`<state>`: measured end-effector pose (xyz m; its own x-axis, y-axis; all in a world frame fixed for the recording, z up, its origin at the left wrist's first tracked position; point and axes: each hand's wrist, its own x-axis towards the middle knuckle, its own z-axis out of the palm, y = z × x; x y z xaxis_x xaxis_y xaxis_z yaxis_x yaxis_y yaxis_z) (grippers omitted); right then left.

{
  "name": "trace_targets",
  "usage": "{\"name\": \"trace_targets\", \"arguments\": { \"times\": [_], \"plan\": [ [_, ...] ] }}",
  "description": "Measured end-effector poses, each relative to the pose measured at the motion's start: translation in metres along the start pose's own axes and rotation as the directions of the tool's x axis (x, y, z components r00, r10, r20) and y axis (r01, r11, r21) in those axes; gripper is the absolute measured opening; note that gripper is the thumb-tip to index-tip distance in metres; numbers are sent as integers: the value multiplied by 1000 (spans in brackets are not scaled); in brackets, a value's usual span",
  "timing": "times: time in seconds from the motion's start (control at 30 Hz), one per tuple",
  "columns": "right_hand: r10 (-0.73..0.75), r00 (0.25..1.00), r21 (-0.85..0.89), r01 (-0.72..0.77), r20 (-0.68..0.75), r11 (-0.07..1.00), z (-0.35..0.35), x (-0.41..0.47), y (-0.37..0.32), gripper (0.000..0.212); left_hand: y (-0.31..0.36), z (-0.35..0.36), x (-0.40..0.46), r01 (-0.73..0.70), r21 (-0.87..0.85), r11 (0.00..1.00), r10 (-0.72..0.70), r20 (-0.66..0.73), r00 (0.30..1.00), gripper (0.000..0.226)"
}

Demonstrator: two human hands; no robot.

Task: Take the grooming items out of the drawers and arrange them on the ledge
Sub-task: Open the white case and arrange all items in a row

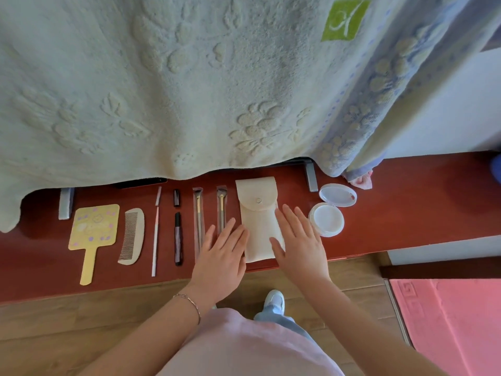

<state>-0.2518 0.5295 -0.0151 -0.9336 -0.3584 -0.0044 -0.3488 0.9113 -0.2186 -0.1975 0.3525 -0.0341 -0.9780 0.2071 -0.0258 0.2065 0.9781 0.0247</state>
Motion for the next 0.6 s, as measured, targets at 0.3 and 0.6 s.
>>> {"name": "trace_targets", "arguments": {
  "times": [0.3,0.6],
  "plan": [
    [408,913,124,-403,-17,907,-18,-16,89,72,29,-4,35,-47,-13,999,47,60,997,54],
    [380,920,199,-392,97,898,-5,-1,90,76,34,-2,44,-22,20,1000,19,138,990,56]
  ]
}}
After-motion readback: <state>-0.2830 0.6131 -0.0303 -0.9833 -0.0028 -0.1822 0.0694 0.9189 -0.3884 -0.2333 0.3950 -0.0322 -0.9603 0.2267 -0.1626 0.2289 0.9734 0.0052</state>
